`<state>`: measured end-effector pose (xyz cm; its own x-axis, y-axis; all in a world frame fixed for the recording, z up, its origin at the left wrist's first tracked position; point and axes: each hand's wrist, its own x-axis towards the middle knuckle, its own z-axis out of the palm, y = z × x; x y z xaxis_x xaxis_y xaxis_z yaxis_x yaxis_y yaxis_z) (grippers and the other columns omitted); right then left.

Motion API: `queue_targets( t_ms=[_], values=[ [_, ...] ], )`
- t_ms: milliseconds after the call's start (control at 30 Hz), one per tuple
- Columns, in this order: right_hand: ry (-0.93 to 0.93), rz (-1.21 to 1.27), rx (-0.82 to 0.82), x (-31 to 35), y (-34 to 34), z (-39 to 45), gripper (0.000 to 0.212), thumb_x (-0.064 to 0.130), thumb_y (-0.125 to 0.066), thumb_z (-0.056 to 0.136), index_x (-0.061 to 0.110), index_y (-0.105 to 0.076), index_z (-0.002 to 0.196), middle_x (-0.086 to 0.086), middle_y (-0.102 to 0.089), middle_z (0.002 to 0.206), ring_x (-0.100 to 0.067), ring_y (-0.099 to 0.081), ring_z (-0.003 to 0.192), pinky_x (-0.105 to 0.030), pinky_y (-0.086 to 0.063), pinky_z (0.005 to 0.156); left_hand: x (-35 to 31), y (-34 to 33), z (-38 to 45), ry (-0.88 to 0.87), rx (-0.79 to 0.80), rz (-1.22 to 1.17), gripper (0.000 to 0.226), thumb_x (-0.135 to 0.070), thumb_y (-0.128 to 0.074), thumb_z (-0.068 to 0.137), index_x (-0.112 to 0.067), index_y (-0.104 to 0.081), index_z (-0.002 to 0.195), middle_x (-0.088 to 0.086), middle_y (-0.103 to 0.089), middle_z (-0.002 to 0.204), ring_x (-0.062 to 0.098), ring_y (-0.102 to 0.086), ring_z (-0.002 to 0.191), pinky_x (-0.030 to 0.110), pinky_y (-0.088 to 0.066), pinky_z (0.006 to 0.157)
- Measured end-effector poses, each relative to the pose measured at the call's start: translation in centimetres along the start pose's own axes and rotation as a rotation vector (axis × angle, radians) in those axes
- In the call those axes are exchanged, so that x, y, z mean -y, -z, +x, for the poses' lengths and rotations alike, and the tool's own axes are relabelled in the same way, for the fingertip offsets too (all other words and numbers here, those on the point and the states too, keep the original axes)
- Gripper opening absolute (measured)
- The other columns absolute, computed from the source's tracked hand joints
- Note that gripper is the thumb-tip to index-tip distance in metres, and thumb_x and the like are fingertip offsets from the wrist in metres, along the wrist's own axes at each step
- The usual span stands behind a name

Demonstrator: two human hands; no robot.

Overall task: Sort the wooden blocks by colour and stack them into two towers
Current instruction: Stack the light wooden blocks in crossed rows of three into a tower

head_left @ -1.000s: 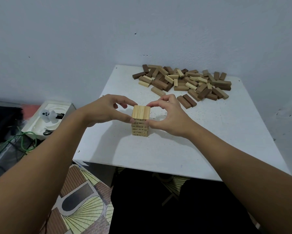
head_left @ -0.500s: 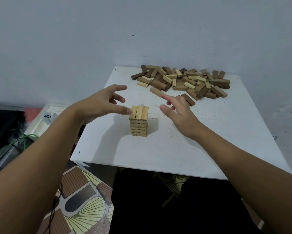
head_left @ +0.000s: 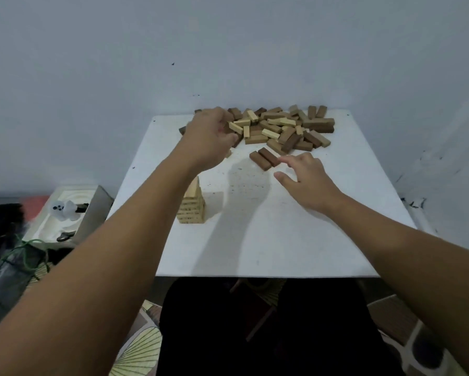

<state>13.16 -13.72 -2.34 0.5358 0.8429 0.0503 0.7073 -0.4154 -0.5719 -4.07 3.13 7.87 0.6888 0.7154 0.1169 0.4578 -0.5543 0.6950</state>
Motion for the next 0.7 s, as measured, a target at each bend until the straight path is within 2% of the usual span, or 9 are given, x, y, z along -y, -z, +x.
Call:
queue_targets(
  t_ms=[33, 100, 200, 267, 367, 467, 567, 633, 700],
  values=[
    [0.000, -0.031, 0.003, -0.5, 0.5, 0.2, 0.048, 0.047, -0.052, 0.103, 0.032, -0.050, 0.148, -0.003, -0.046, 0.141, -0.027, -0.035, 0.135, -0.038, -0.033, 0.106, -0.3, -1.5, 0.7, 0.006, 0.015, 0.018, 0.043, -0.035, -0.062, 0.089, -0.031, -0.059, 0.133, 0.007, -0.058, 0.124, 0.025, -0.063, 0.107, 0.035, -0.056, 0.081],
    [0.015, -0.085, -0.004, -1.6, 1.4, 0.7, 0.048, 0.045, -0.053, 0.103, 0.032, -0.049, 0.149, -0.005, -0.045, 0.143, -0.029, -0.035, 0.135, -0.039, -0.035, 0.106, -0.4, -4.6, 1.9, 0.028, 0.050, 0.081, 0.049, -0.034, -0.059, 0.091, -0.033, -0.054, 0.140, 0.014, -0.052, 0.134, 0.034, -0.052, 0.126, 0.051, -0.053, 0.098],
    [0.038, -0.163, -0.017, -3.2, 2.4, 2.3, 0.049, 0.043, -0.054, 0.102, 0.032, -0.050, 0.149, -0.007, -0.045, 0.146, -0.033, -0.036, 0.135, -0.043, -0.036, 0.108, -0.7, -9.1, 3.3, 0.082, 0.065, 0.188, 0.050, -0.036, -0.053, 0.104, -0.032, -0.045, 0.153, 0.019, -0.041, 0.149, 0.039, -0.032, 0.142, 0.051, -0.033, 0.117],
    [0.040, -0.175, -0.019, -4.3, 2.8, 3.6, 0.046, 0.043, -0.052, 0.103, 0.033, -0.051, 0.148, -0.007, -0.046, 0.146, -0.032, -0.035, 0.136, -0.044, -0.036, 0.108, -0.5, -11.8, 4.2, 0.119, 0.056, 0.212, 0.050, -0.043, -0.044, 0.108, -0.032, -0.040, 0.156, 0.019, -0.037, 0.155, 0.039, -0.028, 0.145, 0.048, -0.025, 0.118],
    [0.046, -0.168, -0.050, -5.7, 3.1, 5.6, 0.041, 0.042, -0.050, 0.105, 0.034, -0.056, 0.144, -0.005, -0.048, 0.141, -0.032, -0.037, 0.133, -0.044, -0.039, 0.107, 0.2, -14.8, 6.0, 0.141, 0.047, 0.261, 0.053, -0.049, -0.036, 0.109, -0.034, -0.035, 0.159, 0.015, -0.031, 0.162, 0.038, -0.024, 0.147, 0.051, -0.025, 0.118],
    [0.035, -0.165, -0.074, -6.9, 3.4, 8.0, 0.039, 0.041, -0.049, 0.105, 0.034, -0.057, 0.143, -0.005, -0.051, 0.138, -0.034, -0.041, 0.126, -0.045, -0.042, 0.103, 0.6, -16.8, 7.5, 0.153, 0.063, 0.329, 0.056, -0.054, -0.033, 0.108, -0.040, -0.025, 0.162, 0.010, -0.014, 0.171, 0.037, -0.011, 0.154, 0.055, -0.018, 0.121],
    [0.027, -0.175, -0.083, -7.9, 3.6, 10.6, 0.039, 0.039, -0.046, 0.106, 0.034, -0.056, 0.143, -0.008, -0.052, 0.134, -0.035, -0.043, 0.123, -0.047, -0.044, 0.101, 1.5, -18.4, 9.1, 0.081, 0.034, 0.383, 0.055, -0.053, -0.029, 0.109, -0.045, -0.021, 0.162, 0.003, -0.003, 0.174, 0.029, 0.005, 0.159, 0.055, -0.009, 0.124],
    [0.008, -0.144, -0.097, -8.3, 3.7, 12.2, 0.039, 0.039, -0.045, 0.106, 0.034, -0.055, 0.143, -0.010, -0.053, 0.135, -0.035, -0.045, 0.124, -0.049, -0.044, 0.102, 2.3, -19.2, 10.0, 0.032, 0.021, 0.410, 0.053, -0.052, -0.024, 0.110, -0.043, -0.023, 0.162, -0.001, -0.004, 0.174, 0.025, 0.007, 0.160, 0.052, -0.007, 0.125],
    [-0.014, -0.078, -0.111, -8.3, 3.8, 13.8, 0.039, 0.042, -0.044, 0.106, 0.034, -0.054, 0.143, -0.010, -0.055, 0.136, -0.034, -0.049, 0.125, -0.051, -0.046, 0.101, 2.8, -19.8, 10.3, -0.006, -0.015, 0.403, 0.053, -0.049, -0.023, 0.110, -0.039, -0.030, 0.161, -0.001, -0.016, 0.173, 0.023, -0.004, 0.159, 0.050, -0.008, 0.124]
  ],
)
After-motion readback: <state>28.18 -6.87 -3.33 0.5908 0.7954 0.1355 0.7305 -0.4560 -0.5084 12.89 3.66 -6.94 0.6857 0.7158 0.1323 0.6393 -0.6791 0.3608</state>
